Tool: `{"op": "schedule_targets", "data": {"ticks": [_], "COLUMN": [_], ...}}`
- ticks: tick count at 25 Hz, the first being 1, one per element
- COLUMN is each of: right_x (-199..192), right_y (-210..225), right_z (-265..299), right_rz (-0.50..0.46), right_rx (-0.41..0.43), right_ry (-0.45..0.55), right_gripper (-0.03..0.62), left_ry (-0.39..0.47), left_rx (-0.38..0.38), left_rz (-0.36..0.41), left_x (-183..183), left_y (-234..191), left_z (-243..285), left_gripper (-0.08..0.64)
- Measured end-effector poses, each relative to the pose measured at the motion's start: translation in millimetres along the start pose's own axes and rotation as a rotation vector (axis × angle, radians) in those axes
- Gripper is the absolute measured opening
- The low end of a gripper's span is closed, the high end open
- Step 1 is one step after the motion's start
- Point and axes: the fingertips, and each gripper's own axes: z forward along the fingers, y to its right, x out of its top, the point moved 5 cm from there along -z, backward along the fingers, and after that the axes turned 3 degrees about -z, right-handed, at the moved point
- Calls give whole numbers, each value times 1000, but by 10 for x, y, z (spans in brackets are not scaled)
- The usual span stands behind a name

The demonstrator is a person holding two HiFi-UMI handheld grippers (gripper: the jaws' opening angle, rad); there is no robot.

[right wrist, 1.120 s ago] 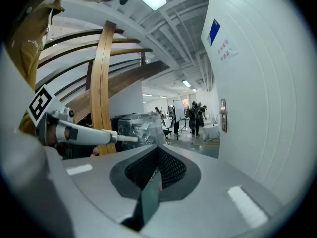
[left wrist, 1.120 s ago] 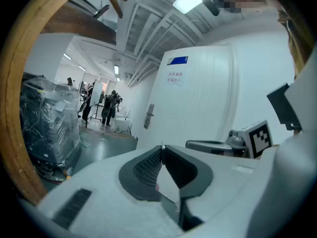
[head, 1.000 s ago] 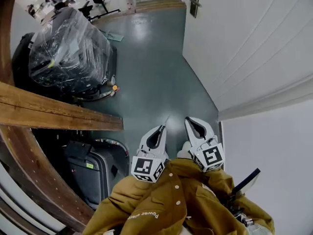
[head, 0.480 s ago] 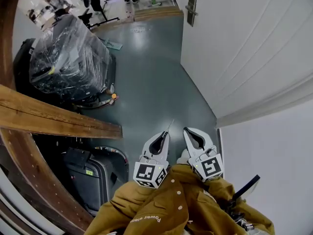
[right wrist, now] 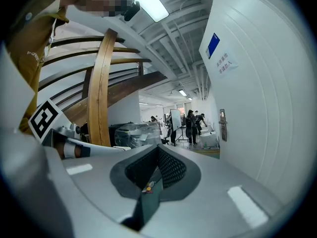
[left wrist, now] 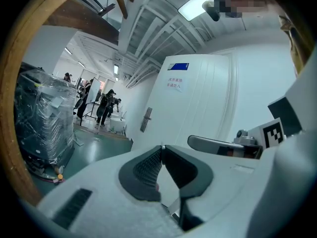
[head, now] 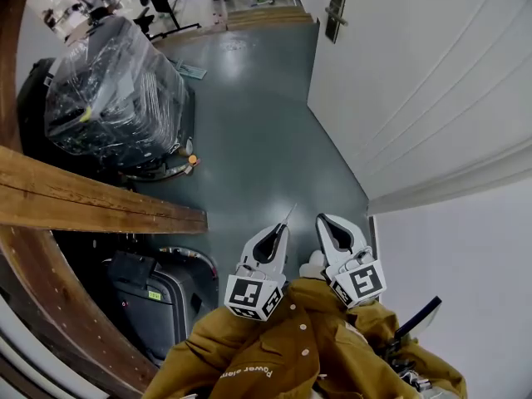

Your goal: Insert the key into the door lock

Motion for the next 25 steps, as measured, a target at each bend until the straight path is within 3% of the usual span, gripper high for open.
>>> {"op": "schedule_targets", "data": {"ticks": [8, 14, 20, 25], "right_x": [-63, -68, -59, 80], "right_y": [-210, -42, 407, 1158], "right_z": [329, 506, 867, 1375], "right_rz": [6, 31, 44, 40], "right_rx": [-50, -111, -140, -139], "right_ry": [-5, -20, -20, 4], "right_gripper": [6, 6, 6, 6], "left_ry": [-11, -32, -50, -46], "left_rx": [-18, -26, -19, -1], "left_rz": [-21, -49, -55, -31], "left_x": [97, 190, 336, 644], "left_y": [-471, -719, -960, -1146], "left_z": [-115, 38, 537, 1305], "left_gripper": [28, 28, 28, 28]}}
